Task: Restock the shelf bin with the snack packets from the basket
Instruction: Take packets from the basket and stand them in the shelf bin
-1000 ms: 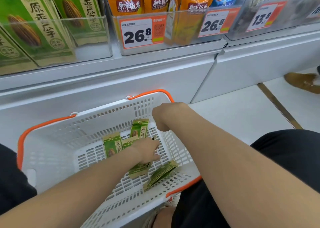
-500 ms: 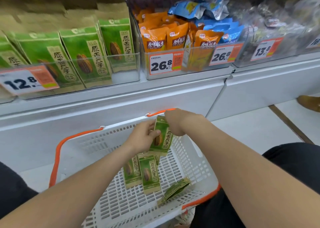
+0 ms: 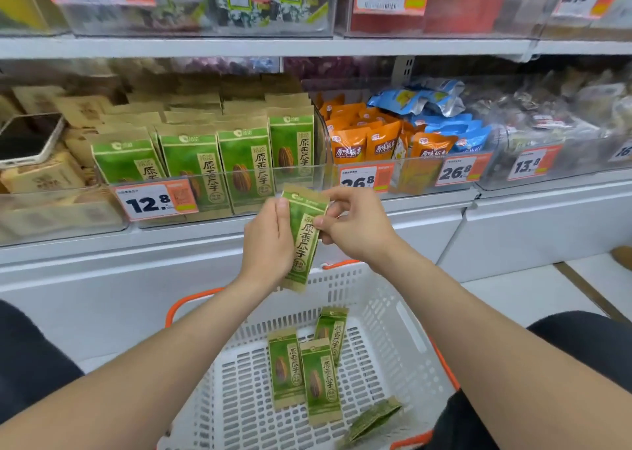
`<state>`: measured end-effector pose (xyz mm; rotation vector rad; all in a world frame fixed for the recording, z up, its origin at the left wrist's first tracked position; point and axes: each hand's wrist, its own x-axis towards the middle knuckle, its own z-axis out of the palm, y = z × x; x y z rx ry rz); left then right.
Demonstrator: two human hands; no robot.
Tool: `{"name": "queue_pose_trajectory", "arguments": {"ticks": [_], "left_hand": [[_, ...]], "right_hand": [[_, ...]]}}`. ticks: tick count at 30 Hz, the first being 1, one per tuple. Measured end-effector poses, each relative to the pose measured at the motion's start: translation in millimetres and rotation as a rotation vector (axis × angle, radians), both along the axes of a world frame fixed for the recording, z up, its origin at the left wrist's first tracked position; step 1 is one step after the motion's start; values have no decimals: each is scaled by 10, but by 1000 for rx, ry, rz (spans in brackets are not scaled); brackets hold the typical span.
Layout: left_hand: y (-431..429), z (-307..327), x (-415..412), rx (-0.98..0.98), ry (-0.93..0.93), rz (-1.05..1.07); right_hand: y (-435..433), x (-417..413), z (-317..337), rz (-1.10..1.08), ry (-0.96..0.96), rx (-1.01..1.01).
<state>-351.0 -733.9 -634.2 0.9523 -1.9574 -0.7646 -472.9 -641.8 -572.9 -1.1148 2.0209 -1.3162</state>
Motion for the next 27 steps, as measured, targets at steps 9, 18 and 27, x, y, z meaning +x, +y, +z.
{"name": "queue_pose_trajectory", "arguments": {"ticks": [9, 18, 27], "left_hand": [[-242, 925, -30, -399, 52, -68], [-813, 1395, 62, -618, -342, 155], [-1054, 1198, 66, -750, -703, 150]], "right_hand": [[-144, 181, 525, 92, 63, -327], [-410, -23, 1092, -54, 366, -484], [-888, -278, 783, -23, 1062, -6]]}}
